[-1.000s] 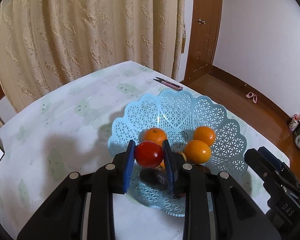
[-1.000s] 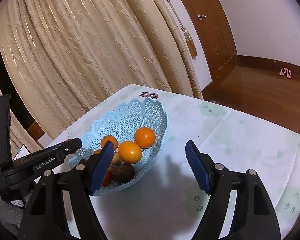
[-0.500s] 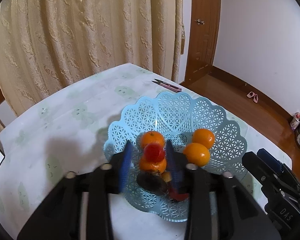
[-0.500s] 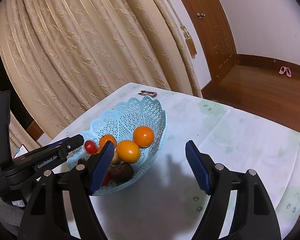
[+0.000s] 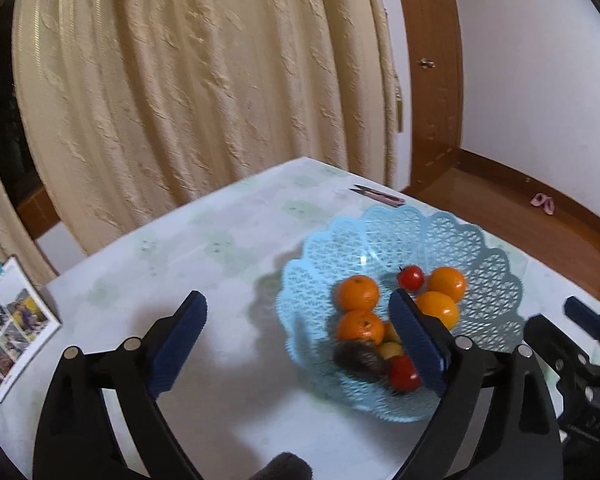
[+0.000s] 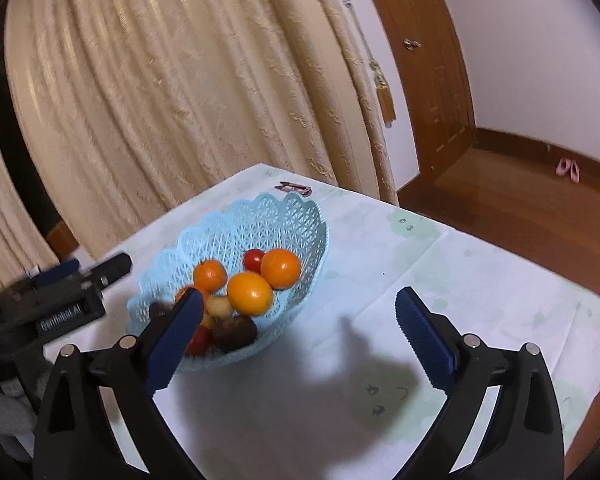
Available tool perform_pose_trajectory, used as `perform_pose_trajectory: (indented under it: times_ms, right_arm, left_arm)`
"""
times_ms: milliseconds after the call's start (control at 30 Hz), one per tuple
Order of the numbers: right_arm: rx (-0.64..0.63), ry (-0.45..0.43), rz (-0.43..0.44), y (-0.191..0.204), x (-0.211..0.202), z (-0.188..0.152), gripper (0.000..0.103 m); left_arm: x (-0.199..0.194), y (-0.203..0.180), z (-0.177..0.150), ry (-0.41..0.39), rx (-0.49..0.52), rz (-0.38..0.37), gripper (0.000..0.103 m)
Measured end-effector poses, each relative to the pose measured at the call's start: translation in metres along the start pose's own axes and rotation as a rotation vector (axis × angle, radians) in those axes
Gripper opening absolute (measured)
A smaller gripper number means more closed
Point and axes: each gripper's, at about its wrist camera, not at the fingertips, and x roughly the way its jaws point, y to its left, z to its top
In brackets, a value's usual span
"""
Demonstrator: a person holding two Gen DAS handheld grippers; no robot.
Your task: Organize fruits
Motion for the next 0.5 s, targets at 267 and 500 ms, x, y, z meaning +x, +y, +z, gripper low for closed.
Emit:
perform_pose_trajectory:
  times_ms: [267, 500]
  right_arm:
    - [-0.173, -0.005, -0.011, 0.031, -0.009, -0.011, 0.100]
    - [-0.233, -0.036, -0.040, 0.045, -0.018, -0.016, 0.100]
  left_arm:
    - [-0.023, 0.006, -0.016, -0.045, 0.025, 0.169, 0.098]
    - [-0.041, 0.012, -0.029, -0.072, 0.023, 0.252, 0.098]
